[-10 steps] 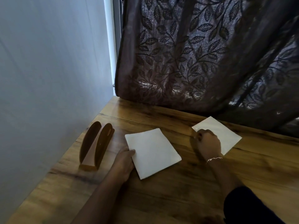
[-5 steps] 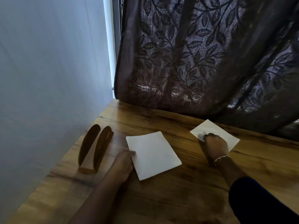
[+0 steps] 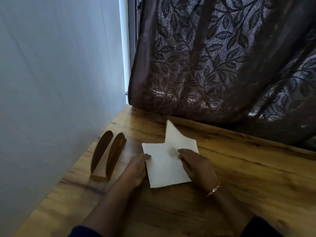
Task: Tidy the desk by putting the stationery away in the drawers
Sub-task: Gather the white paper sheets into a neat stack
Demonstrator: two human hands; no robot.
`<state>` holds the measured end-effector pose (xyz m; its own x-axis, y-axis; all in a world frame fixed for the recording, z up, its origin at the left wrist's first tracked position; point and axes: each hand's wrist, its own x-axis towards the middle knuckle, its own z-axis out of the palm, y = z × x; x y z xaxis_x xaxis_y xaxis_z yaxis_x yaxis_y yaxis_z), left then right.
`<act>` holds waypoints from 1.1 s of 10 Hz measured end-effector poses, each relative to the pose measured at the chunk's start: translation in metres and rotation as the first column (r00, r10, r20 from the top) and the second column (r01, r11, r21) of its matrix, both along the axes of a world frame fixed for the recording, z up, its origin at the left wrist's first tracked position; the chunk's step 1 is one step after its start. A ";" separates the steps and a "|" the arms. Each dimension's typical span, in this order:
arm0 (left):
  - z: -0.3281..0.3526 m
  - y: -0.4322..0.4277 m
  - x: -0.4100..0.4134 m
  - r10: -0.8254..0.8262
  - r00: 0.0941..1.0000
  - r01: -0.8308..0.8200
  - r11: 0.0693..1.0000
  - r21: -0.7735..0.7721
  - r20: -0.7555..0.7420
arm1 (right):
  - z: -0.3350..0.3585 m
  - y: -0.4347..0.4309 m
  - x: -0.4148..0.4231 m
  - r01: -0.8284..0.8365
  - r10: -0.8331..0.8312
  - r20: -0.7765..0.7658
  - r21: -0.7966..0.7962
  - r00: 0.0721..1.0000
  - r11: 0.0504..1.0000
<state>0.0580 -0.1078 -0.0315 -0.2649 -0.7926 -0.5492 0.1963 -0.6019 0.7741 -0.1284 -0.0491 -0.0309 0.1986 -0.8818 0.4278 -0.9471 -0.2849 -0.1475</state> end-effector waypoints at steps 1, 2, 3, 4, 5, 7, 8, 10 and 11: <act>0.001 0.001 -0.001 0.013 1.000 -0.013 1.000 0.017 0.016 | -0.003 0.004 0.010 -0.097 0.113 -0.175 0.093 0.978 0.991; -0.002 -0.002 -0.003 0.038 0.999 -0.038 0.999 -0.002 0.034 | -0.008 0.007 0.017 -0.127 0.147 -0.259 0.094 0.955 0.988; 0.003 0.000 -0.003 0.027 0.999 -0.025 0.998 -0.058 0.030 | -0.015 0.007 0.016 -0.185 0.219 -0.283 0.141 0.934 0.973; 0.001 -0.001 -0.004 0.029 0.999 -0.027 0.998 -0.052 0.037 | -0.010 0.008 0.019 -0.087 0.112 -0.176 0.143 0.978 0.986; 0.003 0.001 -0.005 0.045 0.997 -0.043 0.998 -0.036 0.068 | -0.002 0.018 0.019 -0.033 0.021 0.032 0.430 0.999 0.902; -0.001 -0.001 -0.005 0.032 0.998 -0.030 0.999 -0.041 0.049 | -0.004 0.018 0.020 -0.062 0.075 -0.019 0.390 0.997 0.919; -0.003 -0.001 -0.004 -0.006 0.998 0.010 0.998 -0.067 0.060 | -0.004 0.021 0.018 -0.122 0.154 -0.042 0.415 0.987 0.901; 0.001 0.006 -0.003 -0.038 0.995 0.051 0.988 -0.146 0.093 | -0.012 0.022 0.009 -0.153 0.161 -0.049 0.133 0.986 0.979; 0.009 0.009 -0.001 -0.058 0.993 0.084 0.960 -0.269 0.104 | -0.002 0.017 0.002 0.112 -0.122 0.412 0.049 0.903 0.993</act>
<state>0.0570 -0.0984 -0.0221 -0.2834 -0.8965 -0.3407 0.0786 -0.3758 0.9234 -0.1267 -0.0317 -0.0327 -0.0968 -0.8985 0.4281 -0.8261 -0.1674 -0.5381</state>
